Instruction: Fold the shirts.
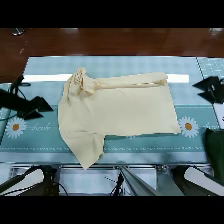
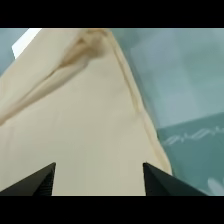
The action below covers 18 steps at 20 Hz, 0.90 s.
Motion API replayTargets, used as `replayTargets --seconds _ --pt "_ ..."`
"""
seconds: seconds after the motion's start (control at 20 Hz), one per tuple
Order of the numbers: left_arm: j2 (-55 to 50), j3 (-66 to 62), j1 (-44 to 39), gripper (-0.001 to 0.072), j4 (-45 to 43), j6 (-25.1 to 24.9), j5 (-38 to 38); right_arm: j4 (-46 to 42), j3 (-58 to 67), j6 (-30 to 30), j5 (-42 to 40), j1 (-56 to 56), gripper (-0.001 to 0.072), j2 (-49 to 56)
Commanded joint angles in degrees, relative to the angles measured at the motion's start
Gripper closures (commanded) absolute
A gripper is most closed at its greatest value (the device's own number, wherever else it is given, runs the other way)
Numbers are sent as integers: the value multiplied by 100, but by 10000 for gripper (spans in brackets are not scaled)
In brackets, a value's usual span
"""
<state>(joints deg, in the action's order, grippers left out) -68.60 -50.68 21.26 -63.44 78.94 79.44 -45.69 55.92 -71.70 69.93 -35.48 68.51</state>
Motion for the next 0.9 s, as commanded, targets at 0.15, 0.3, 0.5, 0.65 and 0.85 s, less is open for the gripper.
replayTargets --seconds 0.15,0.3,0.5,0.65,0.85 --pt "649 2251 551 5 949 -295 -748 1008 -3108 319 -457 107 92 -2448" --pt "645 2640 549 6 1438 -695 -1178 909 -3259 286 -256 297 92 -2575" --pt "643 2986 542 6 2170 -1239 -1314 920 -3259 125 -271 297 92 -2575" --pt "643 3202 278 45 2317 -1443 -1561 894 -3246 -105 -608 275 92 -2575" --pt "651 3198 170 682 2632 -1792 -1405 -605 -2726 -439 -662 -553 92 -2310"
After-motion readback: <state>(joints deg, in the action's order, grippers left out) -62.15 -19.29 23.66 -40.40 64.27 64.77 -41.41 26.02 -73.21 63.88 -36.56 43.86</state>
